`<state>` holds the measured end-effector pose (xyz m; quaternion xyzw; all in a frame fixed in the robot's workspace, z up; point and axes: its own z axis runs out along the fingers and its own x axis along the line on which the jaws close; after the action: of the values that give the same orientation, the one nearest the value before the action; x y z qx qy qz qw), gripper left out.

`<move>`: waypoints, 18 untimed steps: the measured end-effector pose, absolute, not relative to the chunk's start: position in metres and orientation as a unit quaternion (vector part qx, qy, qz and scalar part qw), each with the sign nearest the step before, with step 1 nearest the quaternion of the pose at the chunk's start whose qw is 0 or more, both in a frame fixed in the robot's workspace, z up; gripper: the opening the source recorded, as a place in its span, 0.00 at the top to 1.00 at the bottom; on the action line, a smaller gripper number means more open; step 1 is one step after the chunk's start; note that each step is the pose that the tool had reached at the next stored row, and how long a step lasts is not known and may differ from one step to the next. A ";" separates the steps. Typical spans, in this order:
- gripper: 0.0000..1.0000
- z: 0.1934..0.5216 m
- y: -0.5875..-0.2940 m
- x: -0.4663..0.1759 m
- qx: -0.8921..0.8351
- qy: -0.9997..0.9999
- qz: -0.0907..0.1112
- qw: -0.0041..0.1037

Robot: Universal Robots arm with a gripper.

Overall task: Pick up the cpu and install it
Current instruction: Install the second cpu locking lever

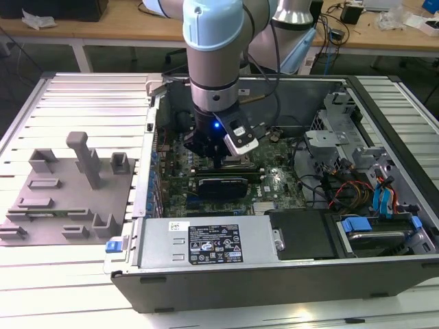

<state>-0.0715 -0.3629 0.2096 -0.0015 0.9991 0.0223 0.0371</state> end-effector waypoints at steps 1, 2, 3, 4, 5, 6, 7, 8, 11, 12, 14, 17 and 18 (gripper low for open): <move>0.89 0.209 -0.364 -0.072 -0.001 0.999 0.023 0.037; 0.89 0.209 -0.365 -0.072 -0.001 0.999 0.023 0.037; 0.89 0.209 -0.366 -0.072 -0.001 0.999 0.024 0.037; 0.89 0.209 -0.368 -0.072 -0.001 0.999 0.024 0.037; 0.89 0.209 -0.370 -0.072 -0.001 0.999 0.026 0.037; 0.89 0.209 -0.371 -0.072 -0.001 0.999 0.028 0.037; 0.89 0.209 -0.372 -0.073 -0.001 0.999 0.034 0.037; 0.89 0.209 -0.373 -0.074 0.000 0.998 0.041 0.038; 0.89 0.209 -0.373 -0.077 0.000 0.998 0.056 0.040; 0.89 0.209 -0.373 -0.078 0.000 0.998 0.058 0.040; 0.89 0.208 -0.373 -0.078 0.002 0.997 0.066 0.040; 0.89 0.206 -0.374 -0.079 0.004 0.996 0.074 0.040; 0.89 0.206 -0.374 -0.079 0.005 0.996 0.074 0.040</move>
<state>-0.0786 -0.3743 0.2061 0.0048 0.9964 0.0744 0.0403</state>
